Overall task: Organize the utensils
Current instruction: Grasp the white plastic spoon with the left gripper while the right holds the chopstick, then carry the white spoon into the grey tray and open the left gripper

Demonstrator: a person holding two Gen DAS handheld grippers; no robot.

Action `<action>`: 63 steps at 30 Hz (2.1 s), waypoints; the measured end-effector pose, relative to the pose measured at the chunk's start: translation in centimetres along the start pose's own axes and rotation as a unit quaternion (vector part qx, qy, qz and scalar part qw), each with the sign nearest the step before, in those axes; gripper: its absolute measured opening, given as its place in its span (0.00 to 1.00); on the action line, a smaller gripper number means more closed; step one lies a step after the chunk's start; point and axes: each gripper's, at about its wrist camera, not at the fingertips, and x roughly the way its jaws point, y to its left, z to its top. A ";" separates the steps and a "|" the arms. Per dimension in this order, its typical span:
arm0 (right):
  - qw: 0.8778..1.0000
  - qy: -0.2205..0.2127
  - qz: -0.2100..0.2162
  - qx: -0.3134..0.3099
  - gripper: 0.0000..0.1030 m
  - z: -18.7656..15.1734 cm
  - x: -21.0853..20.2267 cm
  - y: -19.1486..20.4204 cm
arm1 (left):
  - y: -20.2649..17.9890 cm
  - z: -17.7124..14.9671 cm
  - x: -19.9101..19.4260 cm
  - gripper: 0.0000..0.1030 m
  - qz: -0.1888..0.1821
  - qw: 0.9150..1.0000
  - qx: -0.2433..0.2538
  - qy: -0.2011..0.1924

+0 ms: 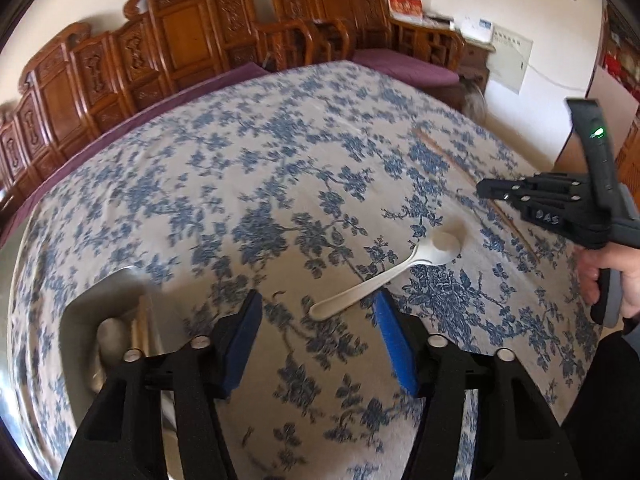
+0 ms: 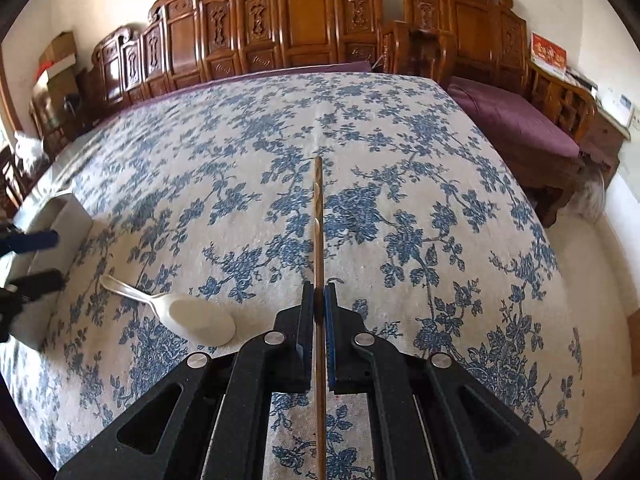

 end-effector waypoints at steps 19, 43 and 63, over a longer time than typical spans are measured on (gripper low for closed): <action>0.999 -0.005 0.026 -0.018 0.06 -0.8 0.3 0.2 | -3.5 1.8 6.5 0.20 -0.028 0.995 0.044 0.079; 0.998 -0.022 0.046 -0.027 0.06 -0.9 -2.0 4.6 | -1.1 0.2 -0.2 0.03 0.013 0.999 -0.012 0.051; 0.994 -0.038 0.094 -0.044 0.06 -2.4 -4.9 11.6 | 3.0 -3.1 -6.9 0.03 0.032 0.997 -0.076 0.007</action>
